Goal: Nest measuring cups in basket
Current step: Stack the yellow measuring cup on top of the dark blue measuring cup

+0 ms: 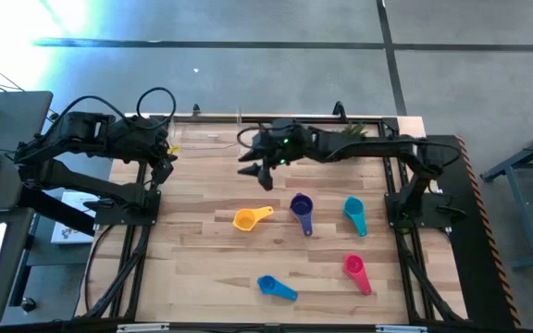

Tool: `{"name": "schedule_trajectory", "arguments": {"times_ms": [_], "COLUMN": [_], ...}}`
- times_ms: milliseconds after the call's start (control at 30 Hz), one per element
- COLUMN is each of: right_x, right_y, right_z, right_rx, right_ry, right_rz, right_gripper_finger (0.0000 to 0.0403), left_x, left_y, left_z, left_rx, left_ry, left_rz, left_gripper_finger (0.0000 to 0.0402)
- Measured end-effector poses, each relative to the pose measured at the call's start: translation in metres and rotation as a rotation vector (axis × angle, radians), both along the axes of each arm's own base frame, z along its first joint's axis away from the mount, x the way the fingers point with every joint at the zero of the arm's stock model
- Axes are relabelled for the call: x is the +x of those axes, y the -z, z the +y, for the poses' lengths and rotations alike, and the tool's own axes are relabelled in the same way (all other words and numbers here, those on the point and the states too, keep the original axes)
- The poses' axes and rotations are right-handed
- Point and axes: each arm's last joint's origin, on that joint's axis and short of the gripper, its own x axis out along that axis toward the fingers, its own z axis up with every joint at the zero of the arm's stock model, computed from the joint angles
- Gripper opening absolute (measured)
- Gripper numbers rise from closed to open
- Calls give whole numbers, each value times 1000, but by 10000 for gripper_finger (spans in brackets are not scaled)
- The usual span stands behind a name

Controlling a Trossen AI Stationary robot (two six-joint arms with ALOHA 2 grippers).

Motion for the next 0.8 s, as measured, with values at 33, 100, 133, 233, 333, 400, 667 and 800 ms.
{"name": "schedule_trajectory", "arguments": {"times_ms": [33,100,133,233,333,400,667,800], "right_x": [3,9,12,22,29,33,41,43], "right_y": [6,19,27,51,77,91,123,132], "right_z": [2,5,7,12,18,21,34,37], "right_rx": [7,13,17,27,36,40,2,4], "right_ry": [-3,-11,-16,-29,-41,-49,-73,-79], "right_rz": [23,60,85,153,233,269,343,362], "right_gripper_finger": [185,185,185,185,185,185,185,185], "left_x": [0,0,0,0,0,0,0,0], "left_y": [0,0,0,0,0,0,0,0], "left_z": [0,0,0,1,1,1,1,1], "left_rx": [1,7,10,26,29,29,32,32], "left_ry": [-1,-4,-6,-17,-19,-19,-21,-21], "left_rz": [0,1,1,3,3,3,3,3], "left_gripper_finger": [104,104,104,104,104,104,104,104]}}
